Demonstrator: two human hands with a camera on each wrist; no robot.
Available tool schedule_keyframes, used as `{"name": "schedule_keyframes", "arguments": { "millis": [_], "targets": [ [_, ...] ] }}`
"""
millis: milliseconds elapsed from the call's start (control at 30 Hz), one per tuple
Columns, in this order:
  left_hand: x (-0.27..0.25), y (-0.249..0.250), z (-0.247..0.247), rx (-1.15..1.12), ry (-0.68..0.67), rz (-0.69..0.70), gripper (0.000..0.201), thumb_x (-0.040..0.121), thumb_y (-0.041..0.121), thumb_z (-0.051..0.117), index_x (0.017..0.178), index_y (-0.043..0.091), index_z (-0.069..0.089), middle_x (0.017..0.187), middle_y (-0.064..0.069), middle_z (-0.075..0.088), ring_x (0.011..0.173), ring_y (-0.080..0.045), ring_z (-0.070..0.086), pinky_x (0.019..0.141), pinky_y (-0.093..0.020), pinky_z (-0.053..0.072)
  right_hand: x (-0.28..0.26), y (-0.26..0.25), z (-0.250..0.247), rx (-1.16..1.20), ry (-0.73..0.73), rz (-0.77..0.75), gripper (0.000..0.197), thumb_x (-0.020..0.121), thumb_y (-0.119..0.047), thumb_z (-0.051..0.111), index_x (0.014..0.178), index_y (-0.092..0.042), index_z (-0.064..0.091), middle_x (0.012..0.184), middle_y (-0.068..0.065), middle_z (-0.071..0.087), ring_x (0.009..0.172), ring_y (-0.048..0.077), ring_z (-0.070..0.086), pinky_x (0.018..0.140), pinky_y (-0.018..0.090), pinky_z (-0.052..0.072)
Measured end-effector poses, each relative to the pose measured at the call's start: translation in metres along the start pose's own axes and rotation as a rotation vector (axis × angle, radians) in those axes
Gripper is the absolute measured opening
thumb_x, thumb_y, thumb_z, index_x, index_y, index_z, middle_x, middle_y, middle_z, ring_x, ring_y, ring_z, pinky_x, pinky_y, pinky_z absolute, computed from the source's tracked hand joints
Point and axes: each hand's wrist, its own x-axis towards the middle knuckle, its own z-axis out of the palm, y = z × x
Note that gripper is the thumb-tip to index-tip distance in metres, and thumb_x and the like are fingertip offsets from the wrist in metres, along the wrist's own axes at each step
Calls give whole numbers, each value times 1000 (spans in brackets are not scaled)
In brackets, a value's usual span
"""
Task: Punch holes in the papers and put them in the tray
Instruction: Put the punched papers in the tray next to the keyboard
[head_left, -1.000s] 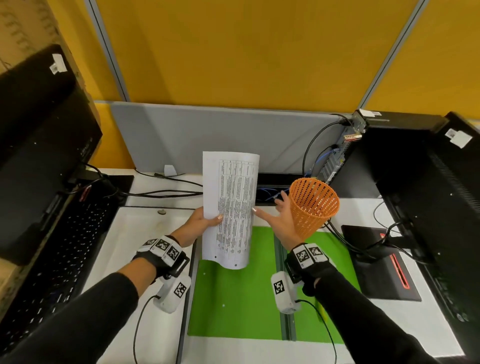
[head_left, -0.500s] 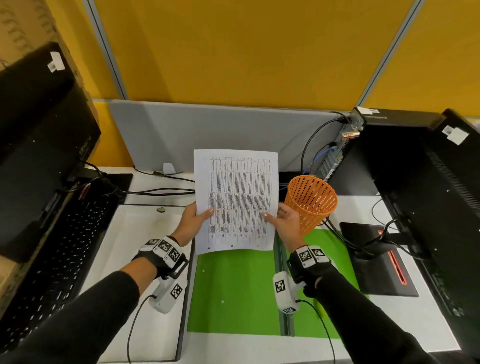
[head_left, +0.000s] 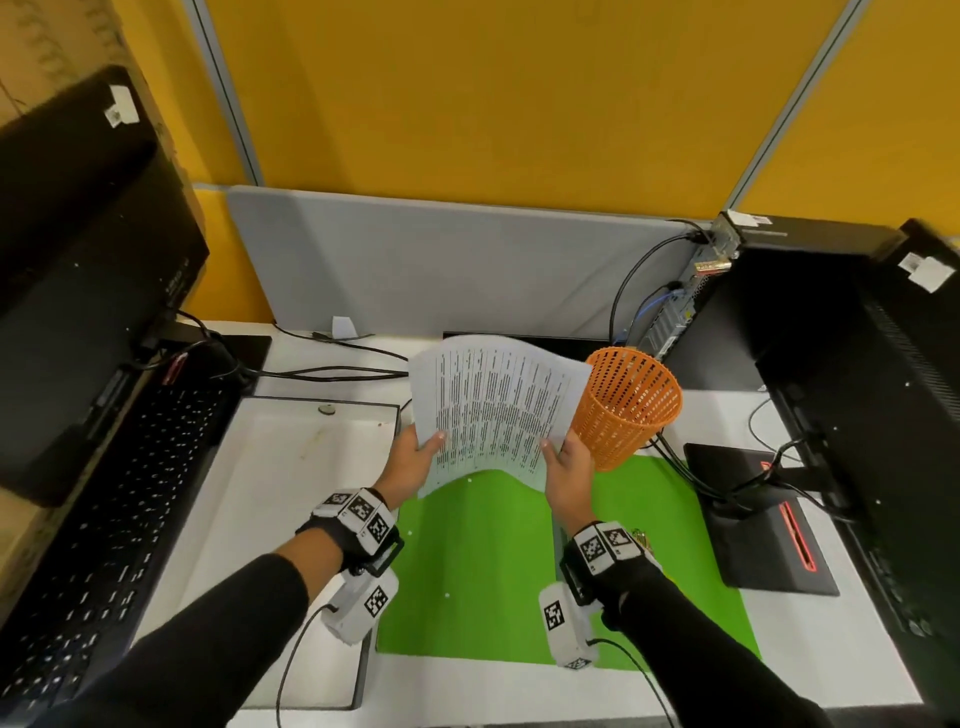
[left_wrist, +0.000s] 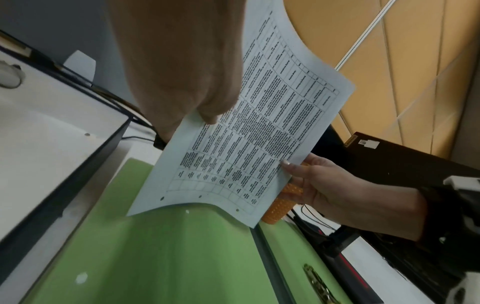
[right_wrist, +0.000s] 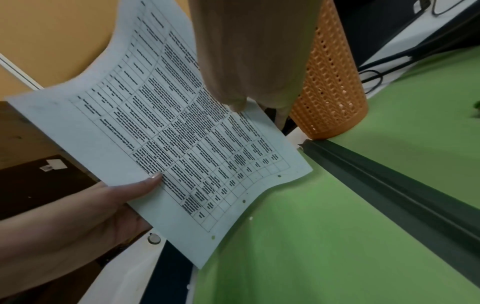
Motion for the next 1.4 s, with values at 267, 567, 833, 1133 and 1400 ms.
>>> {"name": "schedule_keyframes", "arguments": {
  "millis": [267,567,833,1133,1400],
  "targets": [
    [6,30,-74,18,238,147,55,81,-2,68,126,6,39,110,1,56,92,-2,56,68,-6,49,12,-47,36,130,-149,-78,51,83,8,58,119,-22,37,101,9,64,87,12,64,70,23,55],
    [-36,-59,-190,535,309,-149,22,76,6,74,95,7,64,117,-15,56,117,-29,49,102,-34,34,-46,-32,143,-279,-673,69,18,75,-1,71,93,0,66,108,13,63,94,27,64,86,35,51],
    [-64,-88,-207,745,161,-450,24,86,3,62,109,-2,63,132,-18,46,120,-32,50,101,-36,44,-77,-34,183,-514,-1005,274,37,80,1,64,116,8,56,93,22,71,79,24,69,60,18,57],
    [-66,-85,-193,907,121,-538,32,89,8,56,119,0,58,135,-23,37,118,-35,48,102,-36,45,-81,-23,196,-661,-909,252,29,88,-11,53,111,4,61,115,24,62,105,37,61,87,39,53],
    [-39,-58,-153,974,158,-345,39,86,21,61,124,13,55,149,-9,25,137,-28,26,110,-42,32,-53,-32,169,-556,-607,24,16,79,6,52,76,2,68,76,19,67,66,22,58,60,31,52]
  ]
}}
